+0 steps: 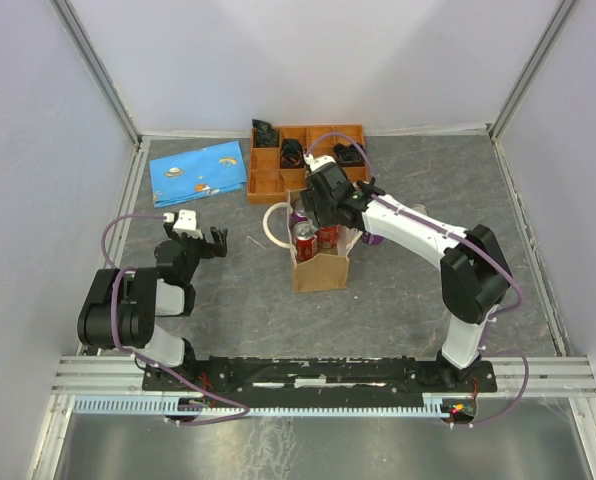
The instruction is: Take the beverage out of the canvas bag
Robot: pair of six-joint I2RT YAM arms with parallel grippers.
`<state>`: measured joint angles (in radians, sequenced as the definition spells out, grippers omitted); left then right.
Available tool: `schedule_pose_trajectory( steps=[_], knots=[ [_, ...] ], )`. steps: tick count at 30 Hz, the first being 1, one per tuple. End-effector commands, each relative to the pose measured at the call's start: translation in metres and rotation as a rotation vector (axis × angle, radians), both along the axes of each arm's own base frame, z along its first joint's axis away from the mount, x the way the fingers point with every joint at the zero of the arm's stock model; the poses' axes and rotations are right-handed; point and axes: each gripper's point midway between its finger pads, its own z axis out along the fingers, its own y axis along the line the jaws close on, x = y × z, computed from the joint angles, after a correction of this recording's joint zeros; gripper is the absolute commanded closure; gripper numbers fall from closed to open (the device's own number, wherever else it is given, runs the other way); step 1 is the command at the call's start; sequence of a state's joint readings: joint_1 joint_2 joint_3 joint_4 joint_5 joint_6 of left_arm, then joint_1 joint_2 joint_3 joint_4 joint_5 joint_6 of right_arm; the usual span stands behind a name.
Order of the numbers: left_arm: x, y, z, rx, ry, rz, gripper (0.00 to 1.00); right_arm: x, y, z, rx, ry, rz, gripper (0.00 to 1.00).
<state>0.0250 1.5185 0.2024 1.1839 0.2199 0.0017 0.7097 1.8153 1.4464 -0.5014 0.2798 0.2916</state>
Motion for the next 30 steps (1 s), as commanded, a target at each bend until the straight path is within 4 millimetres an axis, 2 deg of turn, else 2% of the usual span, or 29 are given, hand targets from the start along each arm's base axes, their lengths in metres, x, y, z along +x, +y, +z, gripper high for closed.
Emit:
schedule_pose_trajectory(
  steps=[1,13,18,20,22,23,25,26,30],
  knots=[
    [0.003,0.001,0.014,0.048,-0.067,-0.014,0.01,0.002,-0.004,-0.011,-0.003,0.023,-0.021,0.23],
    [0.003,0.001,0.014,0.049,-0.068,-0.014,0.01,-0.004,-0.002,-0.042,-0.025,0.094,-0.022,0.23],
    [0.003,0.001,0.014,0.048,-0.066,-0.014,0.01,-0.006,-0.005,-0.045,-0.035,0.103,-0.023,0.3],
    [0.003,0.001,0.014,0.048,-0.068,-0.015,0.01,-0.007,-0.007,-0.046,-0.045,0.105,-0.03,0.36],
    [0.003,0.001,0.014,0.048,-0.067,-0.014,0.01,-0.007,-0.008,-0.045,-0.052,0.104,-0.029,0.51],
    [0.003,0.001,0.014,0.048,-0.068,-0.014,0.01,-0.007,-0.009,-0.045,-0.053,0.104,-0.028,0.63],
    [0.003,0.001,0.014,0.048,-0.067,-0.014,0.01,-0.006,-0.009,-0.04,-0.056,0.095,-0.022,0.93],
    [0.003,0.001,0.014,0.047,-0.066,-0.014,0.01,-0.005,-0.01,-0.037,-0.058,0.085,-0.022,1.0],
    [0.003,0.001,0.014,0.048,-0.067,-0.014,0.01,0.004,-0.007,-0.011,-0.045,0.016,-0.001,1.0]
  ],
)
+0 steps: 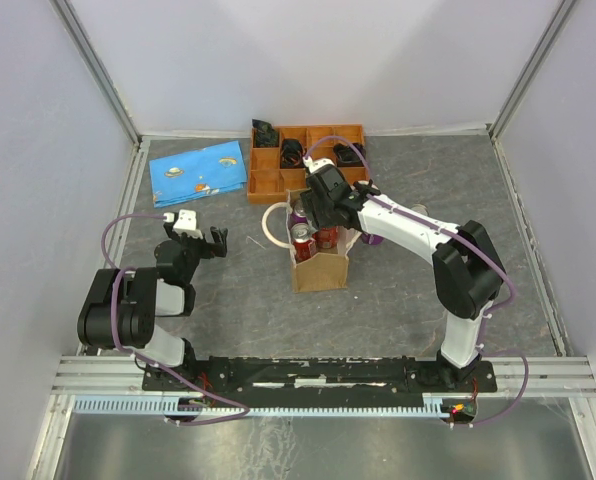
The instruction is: Take the beverage out of the canvas bag
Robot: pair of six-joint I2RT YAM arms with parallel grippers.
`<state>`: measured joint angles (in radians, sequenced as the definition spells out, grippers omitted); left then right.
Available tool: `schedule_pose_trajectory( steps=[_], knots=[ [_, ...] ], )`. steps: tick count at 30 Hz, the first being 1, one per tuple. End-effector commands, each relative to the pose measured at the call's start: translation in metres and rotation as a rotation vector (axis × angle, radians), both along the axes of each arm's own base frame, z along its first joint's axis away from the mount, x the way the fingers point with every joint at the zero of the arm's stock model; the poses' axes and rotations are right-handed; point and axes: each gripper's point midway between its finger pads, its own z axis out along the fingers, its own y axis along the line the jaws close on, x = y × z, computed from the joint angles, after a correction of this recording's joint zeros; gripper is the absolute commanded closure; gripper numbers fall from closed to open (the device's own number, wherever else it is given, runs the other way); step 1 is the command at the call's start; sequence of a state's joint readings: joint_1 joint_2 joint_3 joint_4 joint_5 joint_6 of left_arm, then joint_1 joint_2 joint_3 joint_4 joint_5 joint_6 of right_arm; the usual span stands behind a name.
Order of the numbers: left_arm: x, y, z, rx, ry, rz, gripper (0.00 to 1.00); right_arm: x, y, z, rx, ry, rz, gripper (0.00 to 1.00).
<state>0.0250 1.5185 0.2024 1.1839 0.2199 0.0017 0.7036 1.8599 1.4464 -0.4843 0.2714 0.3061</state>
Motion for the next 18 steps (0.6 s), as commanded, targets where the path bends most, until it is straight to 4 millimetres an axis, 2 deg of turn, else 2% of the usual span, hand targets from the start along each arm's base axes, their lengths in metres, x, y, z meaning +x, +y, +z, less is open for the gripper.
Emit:
schedule_pose_trajectory(
  steps=[1,9,14,18],
  knots=[
    [0.003,0.001,0.014,0.048,-0.066,-0.014,0.01,0.003,-0.008,0.016,-0.034,-0.032,0.017,1.0],
    [0.003,0.001,0.014,0.048,-0.067,-0.014,0.01,0.019,-0.001,0.098,0.046,-0.205,0.042,1.0],
    [0.003,0.001,0.014,0.048,-0.068,-0.014,0.01,0.016,0.0,0.137,0.096,-0.27,0.062,1.0],
    [0.003,0.001,0.014,0.048,-0.067,-0.013,0.01,0.011,-0.001,0.161,0.132,-0.305,0.078,1.0]
  ],
)
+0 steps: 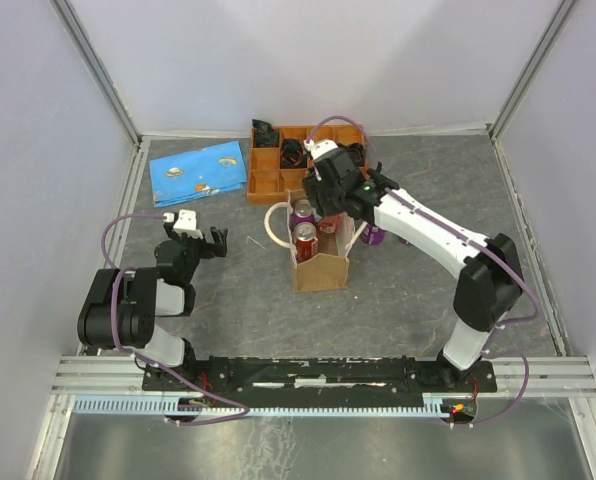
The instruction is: Take the beverage out of the canvas bag
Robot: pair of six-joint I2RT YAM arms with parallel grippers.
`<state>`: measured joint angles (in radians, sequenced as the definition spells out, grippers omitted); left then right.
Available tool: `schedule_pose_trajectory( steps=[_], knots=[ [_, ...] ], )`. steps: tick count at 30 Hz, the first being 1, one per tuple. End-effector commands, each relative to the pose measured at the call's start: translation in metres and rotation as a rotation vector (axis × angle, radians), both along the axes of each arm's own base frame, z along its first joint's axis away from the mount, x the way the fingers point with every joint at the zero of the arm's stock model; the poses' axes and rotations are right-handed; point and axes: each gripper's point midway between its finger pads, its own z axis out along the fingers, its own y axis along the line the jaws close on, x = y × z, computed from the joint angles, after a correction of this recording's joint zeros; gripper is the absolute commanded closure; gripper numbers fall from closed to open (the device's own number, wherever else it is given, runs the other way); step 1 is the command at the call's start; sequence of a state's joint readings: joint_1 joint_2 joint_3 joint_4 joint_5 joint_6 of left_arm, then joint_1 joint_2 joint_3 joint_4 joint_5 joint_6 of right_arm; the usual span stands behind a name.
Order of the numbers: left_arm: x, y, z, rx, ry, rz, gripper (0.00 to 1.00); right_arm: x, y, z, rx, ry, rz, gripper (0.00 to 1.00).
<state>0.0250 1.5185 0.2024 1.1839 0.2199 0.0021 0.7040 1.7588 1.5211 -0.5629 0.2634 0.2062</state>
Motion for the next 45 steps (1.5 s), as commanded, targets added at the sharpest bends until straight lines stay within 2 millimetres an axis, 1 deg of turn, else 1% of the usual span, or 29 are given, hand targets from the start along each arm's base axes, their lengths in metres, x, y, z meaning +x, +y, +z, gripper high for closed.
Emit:
schedule_pose_trajectory(
  steps=[1,5,7,9,10,12,16,17,20,23,25,26,29,30,31,35,37,40,45],
  knots=[
    [0.003,0.001,0.014,0.048,-0.067,-0.014,0.01,0.009,0.003,0.104,0.15,-0.218,0.012,1.0],
    [0.003,0.001,0.013,0.048,-0.065,-0.013,0.01,-0.001,0.0,0.135,0.2,-0.269,0.034,1.0],
    [0.003,0.001,0.014,0.048,-0.067,-0.014,0.01,-0.009,-0.004,0.157,0.224,-0.311,0.043,1.0],
    [0.003,0.001,0.014,0.048,-0.067,-0.013,0.01,-0.017,-0.012,0.179,0.246,-0.356,0.049,1.0],
    [0.003,0.001,0.014,0.048,-0.067,-0.014,0.01,-0.024,-0.018,0.194,0.263,-0.388,0.046,1.0],
    [0.003,0.001,0.014,0.047,-0.067,-0.014,0.01,-0.033,-0.031,0.215,0.277,-0.438,0.031,1.0],
    [0.003,0.001,0.014,0.048,-0.067,-0.014,0.01,-0.052,-0.067,0.242,0.278,-0.531,-0.042,1.0],
    [0.003,0.001,0.013,0.048,-0.066,-0.013,0.01,-0.062,-0.098,0.252,0.256,-0.585,-0.13,1.0],
    [0.003,0.001,0.014,0.047,-0.068,-0.014,0.01,-0.078,-0.138,0.258,0.227,-0.636,-0.254,1.0],
    [0.003,0.001,0.014,0.048,-0.068,-0.014,0.01,-0.091,-0.171,0.247,0.176,-0.642,-0.371,1.0],
    [0.003,0.001,0.014,0.047,-0.067,-0.014,0.01,-0.096,-0.187,0.227,0.131,-0.626,-0.435,1.0],
    [0.003,0.001,0.013,0.047,-0.065,-0.014,0.01,-0.097,-0.198,0.207,0.083,-0.605,-0.48,1.0],
    [0.003,0.001,0.014,0.048,-0.066,-0.014,0.01,-0.095,-0.209,0.173,0.038,-0.545,-0.534,1.0],
    [0.003,0.001,0.013,0.048,-0.066,-0.014,0.01,-0.093,-0.21,0.161,0.042,-0.521,-0.54,1.0],
    [0.003,0.001,0.013,0.047,-0.066,-0.014,0.01,-0.092,-0.211,0.143,0.037,-0.485,-0.542,1.0],
    [0.003,0.002,0.014,0.048,-0.066,-0.013,0.01,-0.087,-0.21,0.085,0.065,-0.397,-0.542,1.0],
    [0.003,0.001,0.014,0.048,-0.066,-0.013,0.01,-0.087,-0.211,0.063,0.066,-0.368,-0.559,1.0],
    [0.003,0.001,0.014,0.047,-0.066,-0.014,0.01,-0.086,-0.208,0.041,0.075,-0.341,-0.563,1.0],
    [0.003,0.001,0.014,0.048,-0.067,-0.013,0.01,-0.079,-0.198,0.025,0.127,-0.334,-0.541,1.0]
  ],
)
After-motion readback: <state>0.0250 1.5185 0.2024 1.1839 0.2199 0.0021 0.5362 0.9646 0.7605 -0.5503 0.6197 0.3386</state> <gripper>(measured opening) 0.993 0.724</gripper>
